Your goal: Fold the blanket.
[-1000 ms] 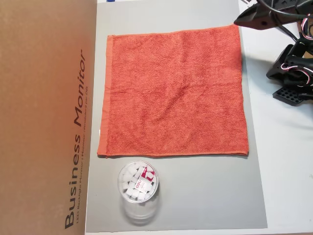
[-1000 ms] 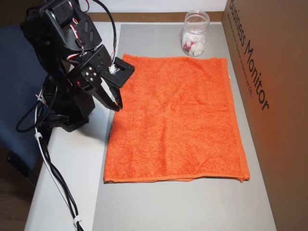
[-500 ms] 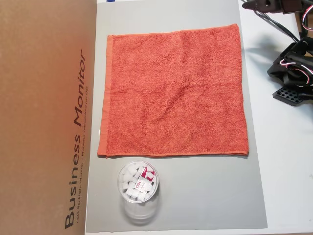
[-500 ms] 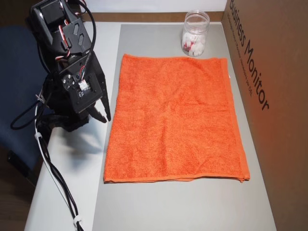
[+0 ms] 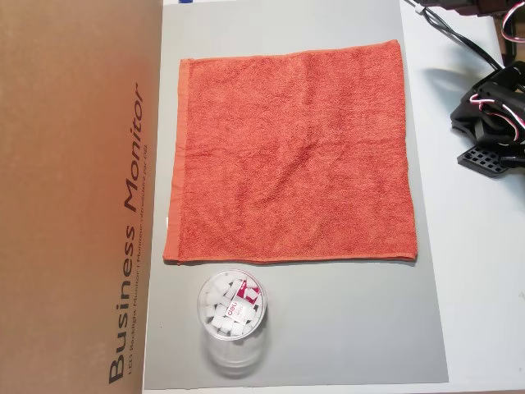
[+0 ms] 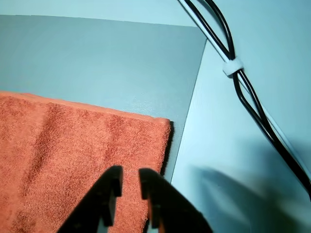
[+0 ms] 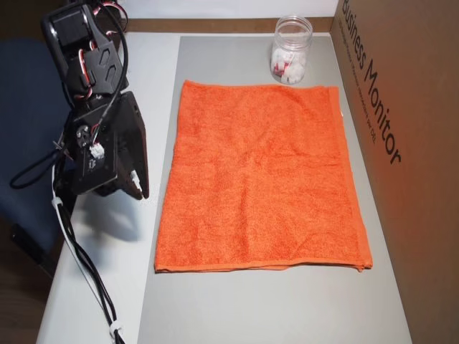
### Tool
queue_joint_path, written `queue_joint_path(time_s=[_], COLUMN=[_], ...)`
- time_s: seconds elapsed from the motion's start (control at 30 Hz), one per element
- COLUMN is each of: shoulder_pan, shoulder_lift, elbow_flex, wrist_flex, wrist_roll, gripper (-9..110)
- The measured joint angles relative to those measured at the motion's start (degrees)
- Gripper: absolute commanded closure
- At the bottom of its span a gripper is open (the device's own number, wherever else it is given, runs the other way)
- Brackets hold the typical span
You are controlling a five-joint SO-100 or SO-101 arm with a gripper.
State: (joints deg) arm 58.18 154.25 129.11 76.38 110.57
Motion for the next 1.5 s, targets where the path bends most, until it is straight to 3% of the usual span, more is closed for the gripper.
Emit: queue_joint_path(time_s=[0.3,0.67,1.5], shoulder_pan=[3.4,4.7,-5.5], shoulder_lift=[-0.5,-17.3,-21.4], elbow_flex=[5.1,9.5,15.0], wrist_flex=[-2.1,-22.5,-24.3], wrist_roll=[0.0,0.1,0.1], gripper=[72,77,78])
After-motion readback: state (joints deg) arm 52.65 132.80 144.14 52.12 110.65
